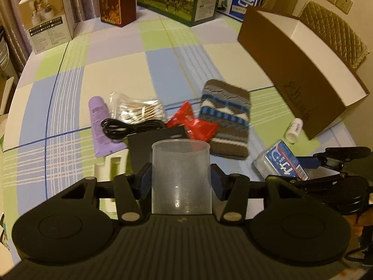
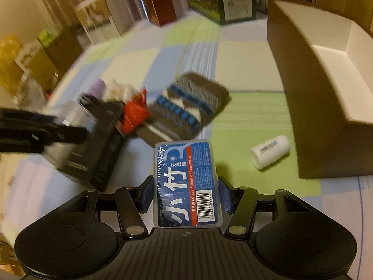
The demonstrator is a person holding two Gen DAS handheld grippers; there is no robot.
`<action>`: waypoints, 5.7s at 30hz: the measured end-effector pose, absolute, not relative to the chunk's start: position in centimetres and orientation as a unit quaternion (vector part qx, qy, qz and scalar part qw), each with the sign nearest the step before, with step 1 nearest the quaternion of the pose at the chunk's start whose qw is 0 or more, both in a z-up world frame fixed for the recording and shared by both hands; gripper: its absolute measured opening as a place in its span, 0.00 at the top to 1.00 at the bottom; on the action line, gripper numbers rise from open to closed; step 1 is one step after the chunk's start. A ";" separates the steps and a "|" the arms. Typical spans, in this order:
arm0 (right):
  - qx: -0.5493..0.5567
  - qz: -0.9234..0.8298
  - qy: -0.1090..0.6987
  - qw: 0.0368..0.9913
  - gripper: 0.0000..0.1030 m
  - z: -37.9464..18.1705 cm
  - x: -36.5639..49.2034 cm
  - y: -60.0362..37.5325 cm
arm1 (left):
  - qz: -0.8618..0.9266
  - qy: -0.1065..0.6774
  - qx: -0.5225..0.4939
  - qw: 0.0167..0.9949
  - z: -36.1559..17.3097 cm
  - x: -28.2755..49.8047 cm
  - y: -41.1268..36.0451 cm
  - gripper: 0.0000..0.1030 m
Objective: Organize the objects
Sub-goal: 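Carry cup with left tool into the brown box while right tool drops the floss box there, then withdraw both open tools from the brown box back over the table, then grasp the black FLYCO box with left tool while right tool grasps the white bottle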
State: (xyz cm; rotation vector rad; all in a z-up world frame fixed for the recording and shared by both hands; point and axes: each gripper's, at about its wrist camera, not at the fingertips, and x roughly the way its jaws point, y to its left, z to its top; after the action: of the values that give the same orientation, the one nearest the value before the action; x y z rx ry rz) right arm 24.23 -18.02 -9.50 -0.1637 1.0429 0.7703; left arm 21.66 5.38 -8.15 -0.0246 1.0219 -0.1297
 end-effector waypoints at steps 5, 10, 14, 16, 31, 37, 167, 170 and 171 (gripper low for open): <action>-0.045 0.385 0.454 0.802 0.48 -4.7 25.0 -22.0 | -0.074 0.473 -0.011 0.878 -6.2 21.6 2.0 0.54; -0.029 0.378 0.424 0.823 0.48 -1.2 27.0 -27.1 | -0.104 0.446 -0.005 0.889 -3.8 22.5 -3.0 0.54; -0.022 0.349 0.411 0.842 0.48 0.4 30.1 -31.1 | -0.133 0.427 0.000 0.894 -2.6 24.0 -7.7 0.54; -0.026 0.332 0.402 0.853 0.48 0.8 31.9 -32.8 | -0.146 0.421 0.002 0.895 -2.2 25.1 -10.3 0.54; -0.085 0.314 0.430 0.842 0.48 -2.7 43.2 -36.6 | -0.178 0.443 0.020 0.879 -4.7 35.7 -22.5 0.54; -0.151 0.327 0.450 0.817 0.48 -5.4 44.3 -35.8 | -0.176 0.482 0.044 0.857 -7.8 38.0 -24.0 0.54; 0.095 0.144 0.466 0.868 0.58 -11.6 27.9 -21.2 | 0.003 0.535 -0.018 0.845 -13.8 24.3 5.4 0.21; 0.108 0.115 0.471 0.868 0.62 -12.4 28.5 -21.1 | -0.001 0.537 -0.012 0.843 -14.1 24.6 5.4 0.21; 0.111 0.111 0.470 0.868 0.62 -12.5 28.6 -21.2 | -0.002 0.538 -0.012 0.843 -14.1 24.7 5.4 0.21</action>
State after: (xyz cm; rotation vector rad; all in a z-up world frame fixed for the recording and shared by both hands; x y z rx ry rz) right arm 28.61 -21.23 -12.51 0.2327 0.9840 0.2326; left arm 24.67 5.41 -14.12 -0.0244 1.1355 -0.0042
